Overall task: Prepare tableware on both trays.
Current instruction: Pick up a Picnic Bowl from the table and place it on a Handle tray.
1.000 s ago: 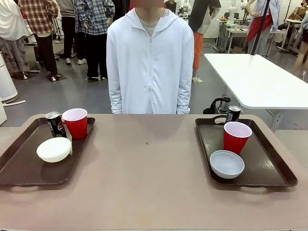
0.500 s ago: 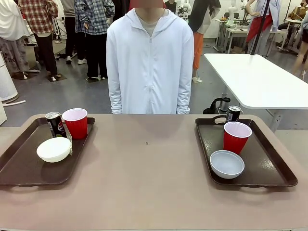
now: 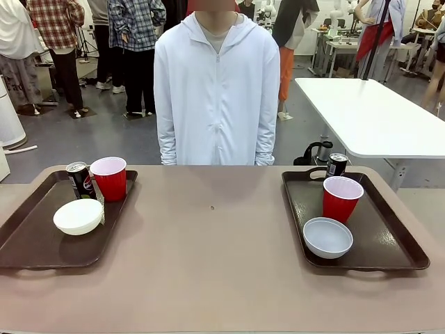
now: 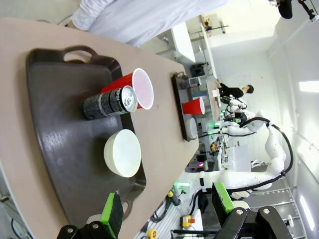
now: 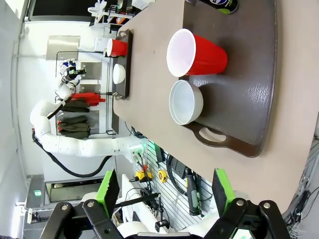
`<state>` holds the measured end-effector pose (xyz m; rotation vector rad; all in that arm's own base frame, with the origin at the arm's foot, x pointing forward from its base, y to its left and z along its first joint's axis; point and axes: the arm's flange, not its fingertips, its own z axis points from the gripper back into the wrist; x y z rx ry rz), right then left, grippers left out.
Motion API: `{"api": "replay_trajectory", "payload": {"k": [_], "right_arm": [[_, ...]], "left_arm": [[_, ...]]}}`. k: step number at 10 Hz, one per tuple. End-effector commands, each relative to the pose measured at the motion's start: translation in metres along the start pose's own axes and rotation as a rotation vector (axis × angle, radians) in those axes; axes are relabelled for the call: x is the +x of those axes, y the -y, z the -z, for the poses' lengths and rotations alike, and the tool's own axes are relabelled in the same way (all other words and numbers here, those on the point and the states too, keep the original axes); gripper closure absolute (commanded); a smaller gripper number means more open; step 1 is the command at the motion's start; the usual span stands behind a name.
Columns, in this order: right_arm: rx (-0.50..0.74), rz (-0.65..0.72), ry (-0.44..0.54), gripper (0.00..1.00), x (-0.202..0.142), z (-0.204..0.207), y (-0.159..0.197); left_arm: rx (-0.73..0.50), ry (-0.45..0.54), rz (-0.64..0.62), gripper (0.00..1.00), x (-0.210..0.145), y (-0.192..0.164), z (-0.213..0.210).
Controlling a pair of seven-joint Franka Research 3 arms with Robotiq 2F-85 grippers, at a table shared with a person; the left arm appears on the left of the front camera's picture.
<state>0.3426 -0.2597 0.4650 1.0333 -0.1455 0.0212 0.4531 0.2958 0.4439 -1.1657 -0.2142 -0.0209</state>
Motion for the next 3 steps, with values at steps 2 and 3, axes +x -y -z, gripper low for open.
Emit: {"api": "replay_trajectory", "payload": {"k": [2, 3], "right_arm": [[0.009, -0.009, 0.001, 0.02, -0.0006, -0.0005, -0.0005], [0.009, -0.009, 0.001, 0.02, -0.0006, -0.0005, -0.0005]], "left_arm": [[0.009, 0.006, 0.000, 0.05, -0.0017, 0.0021, 0.0003], [0.009, 0.006, 0.000, 0.05, -0.0017, 0.0021, 0.0003]]}}
